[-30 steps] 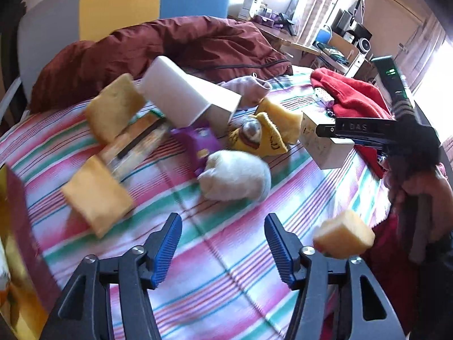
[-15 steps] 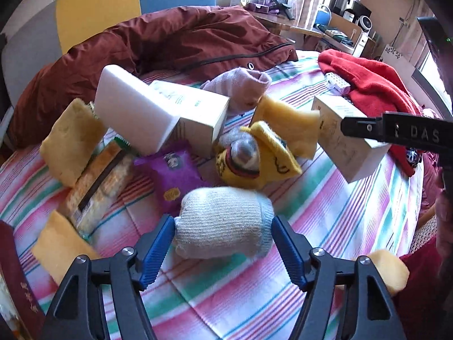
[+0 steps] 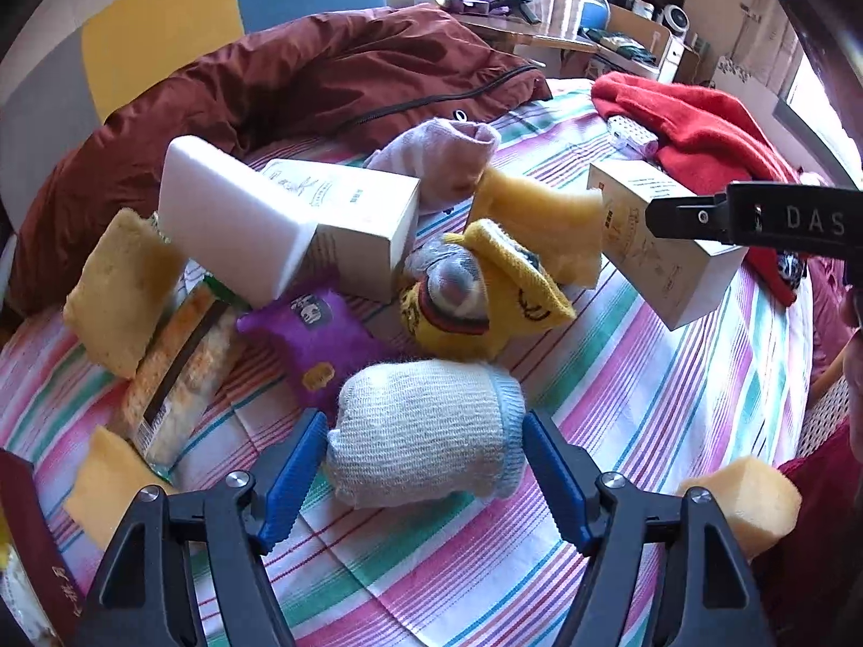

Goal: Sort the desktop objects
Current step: 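Carry the grey sock to the gold tray and release it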

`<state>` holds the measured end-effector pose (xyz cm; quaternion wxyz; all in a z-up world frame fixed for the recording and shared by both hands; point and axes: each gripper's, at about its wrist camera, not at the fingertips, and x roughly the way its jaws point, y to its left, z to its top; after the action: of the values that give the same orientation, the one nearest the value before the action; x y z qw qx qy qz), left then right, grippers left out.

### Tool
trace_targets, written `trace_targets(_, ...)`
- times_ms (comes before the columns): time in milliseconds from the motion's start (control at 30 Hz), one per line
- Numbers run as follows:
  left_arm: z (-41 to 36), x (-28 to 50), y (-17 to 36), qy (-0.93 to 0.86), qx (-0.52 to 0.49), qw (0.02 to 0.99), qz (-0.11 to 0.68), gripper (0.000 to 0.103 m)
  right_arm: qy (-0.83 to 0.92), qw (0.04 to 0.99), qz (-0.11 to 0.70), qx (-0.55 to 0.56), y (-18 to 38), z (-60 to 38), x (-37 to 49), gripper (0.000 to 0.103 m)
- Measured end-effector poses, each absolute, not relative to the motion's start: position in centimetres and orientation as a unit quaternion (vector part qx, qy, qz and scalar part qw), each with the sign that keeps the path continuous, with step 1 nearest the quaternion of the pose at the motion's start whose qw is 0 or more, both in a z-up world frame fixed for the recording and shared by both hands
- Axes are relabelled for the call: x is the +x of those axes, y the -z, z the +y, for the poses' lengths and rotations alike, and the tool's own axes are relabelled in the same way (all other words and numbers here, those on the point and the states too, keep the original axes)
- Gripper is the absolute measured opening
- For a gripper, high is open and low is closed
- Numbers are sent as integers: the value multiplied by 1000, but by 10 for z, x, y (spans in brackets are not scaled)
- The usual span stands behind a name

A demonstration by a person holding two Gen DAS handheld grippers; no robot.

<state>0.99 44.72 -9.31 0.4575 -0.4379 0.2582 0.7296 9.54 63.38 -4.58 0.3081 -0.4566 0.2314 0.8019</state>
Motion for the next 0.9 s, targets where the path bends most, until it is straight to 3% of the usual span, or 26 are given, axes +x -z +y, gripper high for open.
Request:
trace_targets(300,429,17,93,-734,-410,469,270,67,-801,316,233,-452,45,636,98,52)
trace_targets(533,381,11,67,-746,-436,470,179,67,-827,312,235,-404,27,634,104,52)
trace_targets(900,268,0,20,-802,-423,411,96,67,-897,225,177,-338,-4,590,96,52)
